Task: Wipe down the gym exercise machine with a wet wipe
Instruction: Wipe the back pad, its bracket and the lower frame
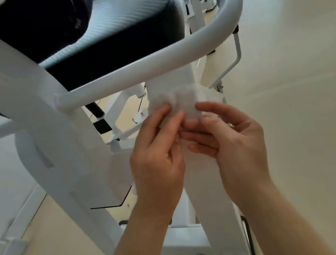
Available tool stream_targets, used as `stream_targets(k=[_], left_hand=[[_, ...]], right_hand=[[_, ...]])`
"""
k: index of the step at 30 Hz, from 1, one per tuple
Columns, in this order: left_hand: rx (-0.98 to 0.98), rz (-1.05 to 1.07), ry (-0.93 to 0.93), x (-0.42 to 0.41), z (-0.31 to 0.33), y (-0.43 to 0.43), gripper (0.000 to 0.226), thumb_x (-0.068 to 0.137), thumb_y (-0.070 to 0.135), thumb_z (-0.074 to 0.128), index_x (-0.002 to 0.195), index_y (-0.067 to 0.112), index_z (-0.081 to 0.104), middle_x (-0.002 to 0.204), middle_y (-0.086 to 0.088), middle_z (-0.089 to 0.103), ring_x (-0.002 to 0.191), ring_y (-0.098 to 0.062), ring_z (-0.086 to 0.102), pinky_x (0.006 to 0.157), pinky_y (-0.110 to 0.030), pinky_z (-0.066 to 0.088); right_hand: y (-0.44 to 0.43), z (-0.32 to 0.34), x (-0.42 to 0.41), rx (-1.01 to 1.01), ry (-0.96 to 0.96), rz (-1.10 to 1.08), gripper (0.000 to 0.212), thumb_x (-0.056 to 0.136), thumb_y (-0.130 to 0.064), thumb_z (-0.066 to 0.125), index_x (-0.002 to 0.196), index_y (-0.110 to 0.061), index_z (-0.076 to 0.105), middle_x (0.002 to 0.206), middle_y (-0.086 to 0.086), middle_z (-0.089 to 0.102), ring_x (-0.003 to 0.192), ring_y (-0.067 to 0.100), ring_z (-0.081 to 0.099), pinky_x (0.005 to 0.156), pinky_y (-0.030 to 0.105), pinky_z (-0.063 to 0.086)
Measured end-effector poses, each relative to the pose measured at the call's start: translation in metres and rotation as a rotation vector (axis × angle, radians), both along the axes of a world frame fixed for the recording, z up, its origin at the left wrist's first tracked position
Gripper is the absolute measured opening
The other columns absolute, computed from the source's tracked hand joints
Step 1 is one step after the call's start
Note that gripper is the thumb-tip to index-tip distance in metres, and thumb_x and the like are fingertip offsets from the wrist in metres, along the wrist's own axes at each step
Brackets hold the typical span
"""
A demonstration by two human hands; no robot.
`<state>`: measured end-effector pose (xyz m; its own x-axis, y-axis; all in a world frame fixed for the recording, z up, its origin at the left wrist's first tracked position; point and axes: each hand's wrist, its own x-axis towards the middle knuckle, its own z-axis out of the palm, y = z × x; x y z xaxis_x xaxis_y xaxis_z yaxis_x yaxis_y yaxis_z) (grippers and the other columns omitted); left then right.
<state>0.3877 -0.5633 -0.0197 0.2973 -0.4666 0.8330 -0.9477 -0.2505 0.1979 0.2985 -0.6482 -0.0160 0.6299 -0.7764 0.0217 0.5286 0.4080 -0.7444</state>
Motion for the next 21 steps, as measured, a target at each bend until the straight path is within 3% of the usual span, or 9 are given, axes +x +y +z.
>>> stream_targets(k=[2,4,7,10,13,14,16,19,21], left_hand=[[0.219,-0.049,-0.112,-0.01,-0.012,-0.009,0.032,0.101,0.014,0.048,0.128,0.002,0.059,0.14,-0.018,0.05,0.136,-0.028,0.042,0.109,-0.037,0.041],[0.416,-0.032,-0.257,-0.012,-0.019,-0.016,0.04,0.103,0.025,0.044,0.137,0.006,0.051,0.149,-0.015,0.038,0.144,-0.028,0.028,0.114,-0.044,0.033],[0.564,0.076,-0.405,-0.001,-0.004,-0.027,0.055,0.102,0.035,0.041,0.148,0.006,0.033,0.156,-0.013,0.027,0.146,-0.026,0.022,0.118,-0.045,0.024],[0.562,0.182,-0.368,-0.001,0.003,-0.033,0.067,0.099,0.033,0.051,0.149,0.002,0.021,0.158,-0.016,0.015,0.148,-0.027,0.013,0.12,-0.044,0.016],[0.582,0.242,-0.275,-0.004,-0.017,-0.01,0.077,0.093,0.029,0.064,0.149,-0.003,0.021,0.159,-0.018,0.012,0.149,-0.027,0.011,0.12,-0.042,0.017],[0.618,0.198,-0.247,-0.003,-0.024,0.003,0.076,0.093,0.028,0.062,0.15,-0.002,0.02,0.16,-0.015,0.009,0.149,-0.026,0.01,0.119,-0.042,0.02],[0.664,0.098,-0.164,-0.002,-0.032,0.029,0.068,0.093,0.022,0.055,0.149,0.002,0.023,0.16,-0.009,0.012,0.148,-0.026,0.015,0.114,-0.044,0.032],[0.642,0.048,-0.039,-0.012,-0.029,0.05,0.053,0.086,0.011,0.051,0.139,0.005,0.044,0.154,-0.006,0.032,0.137,-0.027,0.042,0.101,-0.035,0.048],[0.517,0.025,0.014,-0.019,-0.024,0.051,0.046,0.084,0.002,0.05,0.129,0.006,0.057,0.139,-0.009,0.052,0.128,-0.019,0.052,0.101,-0.025,0.046]], right_hand=[[-0.008,-0.015,-0.007,0.01,0.047,-0.104,0.023,0.092,-0.002,0.059,0.106,-0.017,0.068,0.069,0.01,0.068,0.06,0.021,0.066,0.058,0.028,0.054],[-0.007,-0.034,-0.008,-0.081,0.175,-0.205,0.019,0.09,-0.013,0.067,0.106,-0.023,0.072,0.073,0.012,0.059,0.063,0.013,0.058,0.065,0.026,0.05],[0.006,-0.043,0.002,-0.219,0.297,-0.305,0.025,0.098,-0.025,0.055,0.119,-0.025,0.067,0.108,-0.003,0.057,0.091,-0.007,0.057,0.081,0.006,0.042],[0.007,-0.028,0.011,-0.42,0.307,-0.25,0.048,0.097,-0.032,0.039,0.144,-0.025,0.043,0.143,-0.014,0.042,0.132,-0.009,0.035,0.11,0.012,0.029],[-0.005,-0.006,0.016,-0.567,0.342,0.005,0.056,0.101,-0.045,0.027,0.154,-0.035,0.013,0.161,-0.016,0.015,0.145,-0.006,0.011,0.121,0.022,0.01],[-0.009,-0.001,0.019,-0.618,0.397,0.041,0.059,0.102,-0.049,0.028,0.155,-0.035,0.005,0.162,-0.015,0.01,0.146,-0.001,0.009,0.121,0.024,0.01],[-0.015,0.009,0.03,-0.716,0.5,0.013,0.068,0.101,-0.05,0.033,0.155,-0.029,-0.001,0.16,-0.006,0.017,0.143,0.013,0.024,0.11,0.026,0.025],[-0.01,0.02,0.051,-0.783,0.584,-0.299,0.068,0.099,-0.051,0.036,0.153,-0.015,0.016,0.141,0.006,0.043,0.117,0.022,0.05,0.082,0.027,0.036],[-0.001,0.008,0.056,-0.777,0.592,-0.442,0.067,0.098,-0.053,0.033,0.15,-0.011,0.027,0.138,0.011,0.049,0.114,0.027,0.055,0.081,0.035,0.046]])
